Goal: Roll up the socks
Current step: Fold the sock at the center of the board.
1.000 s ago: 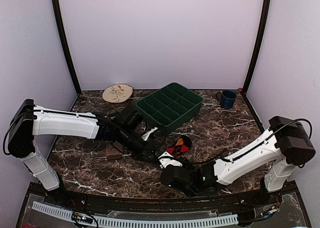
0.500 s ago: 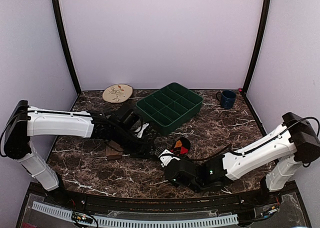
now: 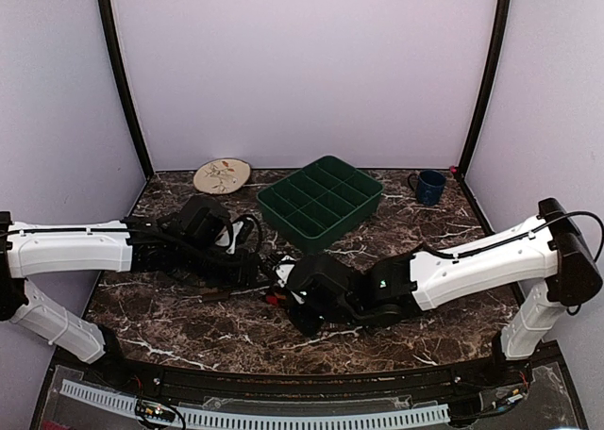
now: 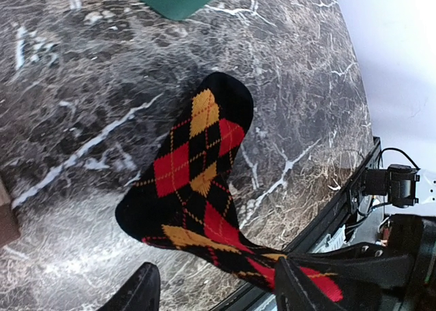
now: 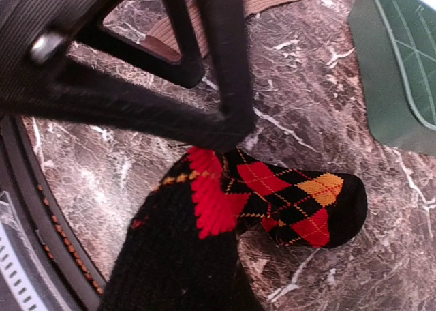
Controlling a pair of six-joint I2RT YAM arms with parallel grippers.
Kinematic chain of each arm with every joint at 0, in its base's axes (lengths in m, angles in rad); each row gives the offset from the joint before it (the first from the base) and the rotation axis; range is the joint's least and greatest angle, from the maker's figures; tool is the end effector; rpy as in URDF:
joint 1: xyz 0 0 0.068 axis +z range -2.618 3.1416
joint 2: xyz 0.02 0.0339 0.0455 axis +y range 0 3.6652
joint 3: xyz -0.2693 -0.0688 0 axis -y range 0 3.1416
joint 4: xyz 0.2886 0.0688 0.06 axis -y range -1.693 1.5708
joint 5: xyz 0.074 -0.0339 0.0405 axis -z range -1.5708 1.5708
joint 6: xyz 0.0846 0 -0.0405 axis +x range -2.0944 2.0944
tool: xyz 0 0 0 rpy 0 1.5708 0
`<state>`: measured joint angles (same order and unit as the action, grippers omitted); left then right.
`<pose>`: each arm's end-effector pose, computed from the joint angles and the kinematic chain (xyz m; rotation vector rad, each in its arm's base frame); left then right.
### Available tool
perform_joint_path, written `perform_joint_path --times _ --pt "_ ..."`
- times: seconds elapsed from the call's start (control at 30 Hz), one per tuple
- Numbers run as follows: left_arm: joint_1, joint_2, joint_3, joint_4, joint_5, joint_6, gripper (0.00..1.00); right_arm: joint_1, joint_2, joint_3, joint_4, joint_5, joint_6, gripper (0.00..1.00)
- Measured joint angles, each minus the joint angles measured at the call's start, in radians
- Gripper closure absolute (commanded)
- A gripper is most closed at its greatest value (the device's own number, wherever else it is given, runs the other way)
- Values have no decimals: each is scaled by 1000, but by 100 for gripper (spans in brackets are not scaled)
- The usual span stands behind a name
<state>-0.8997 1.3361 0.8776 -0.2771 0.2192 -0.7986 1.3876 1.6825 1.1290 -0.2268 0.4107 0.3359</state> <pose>0.2087 -0.2924 0.1964 0.2534 2.5422 -1.0355 0.1124 0.4214 0.1738 -0.9809 2.0880 0.4161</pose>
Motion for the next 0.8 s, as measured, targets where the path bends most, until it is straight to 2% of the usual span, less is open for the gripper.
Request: perform_joint_path --times 0.27,0.47,0.8 --pt "0 -81 -68 11 -44 -5 42 -65 84 109 -77 -167 70 99" --pt "0 -80 -66 11 -55 11 43 -97 156 120 -106 -243 110 99" --pt "0 -15 -40 10 -58 39 44 -197 158 124 -106 -391 161 98"
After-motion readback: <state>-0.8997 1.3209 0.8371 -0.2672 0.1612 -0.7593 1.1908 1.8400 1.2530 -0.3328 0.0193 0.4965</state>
